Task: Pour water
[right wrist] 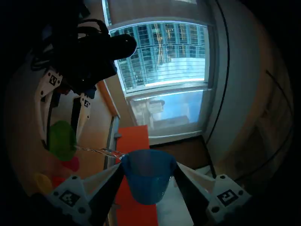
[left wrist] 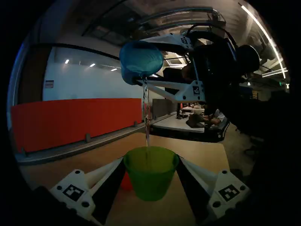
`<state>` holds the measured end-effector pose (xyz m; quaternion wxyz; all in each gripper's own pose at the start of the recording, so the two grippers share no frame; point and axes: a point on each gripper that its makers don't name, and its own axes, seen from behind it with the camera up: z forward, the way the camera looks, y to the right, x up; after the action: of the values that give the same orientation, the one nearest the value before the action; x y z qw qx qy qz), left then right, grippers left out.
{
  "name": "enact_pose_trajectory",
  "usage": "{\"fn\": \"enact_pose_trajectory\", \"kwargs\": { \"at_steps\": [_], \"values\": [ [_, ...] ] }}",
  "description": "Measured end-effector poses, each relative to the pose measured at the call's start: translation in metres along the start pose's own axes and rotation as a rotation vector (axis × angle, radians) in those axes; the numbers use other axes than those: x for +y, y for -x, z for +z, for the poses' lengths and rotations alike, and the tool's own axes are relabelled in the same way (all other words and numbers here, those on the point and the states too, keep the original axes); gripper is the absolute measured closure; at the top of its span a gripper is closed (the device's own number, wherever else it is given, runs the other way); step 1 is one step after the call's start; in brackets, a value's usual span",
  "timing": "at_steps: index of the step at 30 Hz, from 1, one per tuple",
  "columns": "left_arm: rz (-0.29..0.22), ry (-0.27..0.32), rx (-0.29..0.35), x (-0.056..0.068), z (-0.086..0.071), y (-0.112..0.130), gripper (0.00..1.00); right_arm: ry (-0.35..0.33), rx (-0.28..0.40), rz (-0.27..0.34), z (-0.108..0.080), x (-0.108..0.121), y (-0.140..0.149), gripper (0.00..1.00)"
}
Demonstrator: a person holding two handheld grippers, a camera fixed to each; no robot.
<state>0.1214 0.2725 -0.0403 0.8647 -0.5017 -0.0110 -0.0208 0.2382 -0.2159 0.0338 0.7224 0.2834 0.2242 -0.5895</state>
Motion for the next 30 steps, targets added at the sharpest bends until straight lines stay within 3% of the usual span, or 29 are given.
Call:
{"fn": "enact_pose_trajectory", "kwargs": {
  "at_steps": [11, 30],
  "values": [
    [-0.001, -0.003, -0.002, -0.002, 0.000, 0.002, 0.11, 0.012, 0.000, -0.055, 0.002, 0.005, -0.003, 0.09],
    [-0.001, -0.002, -0.004, -0.001, 0.002, 0.001, 0.11, 0.020, -0.013, -0.209, 0.006, 0.014, -0.008, 0.09]
  ]
}}
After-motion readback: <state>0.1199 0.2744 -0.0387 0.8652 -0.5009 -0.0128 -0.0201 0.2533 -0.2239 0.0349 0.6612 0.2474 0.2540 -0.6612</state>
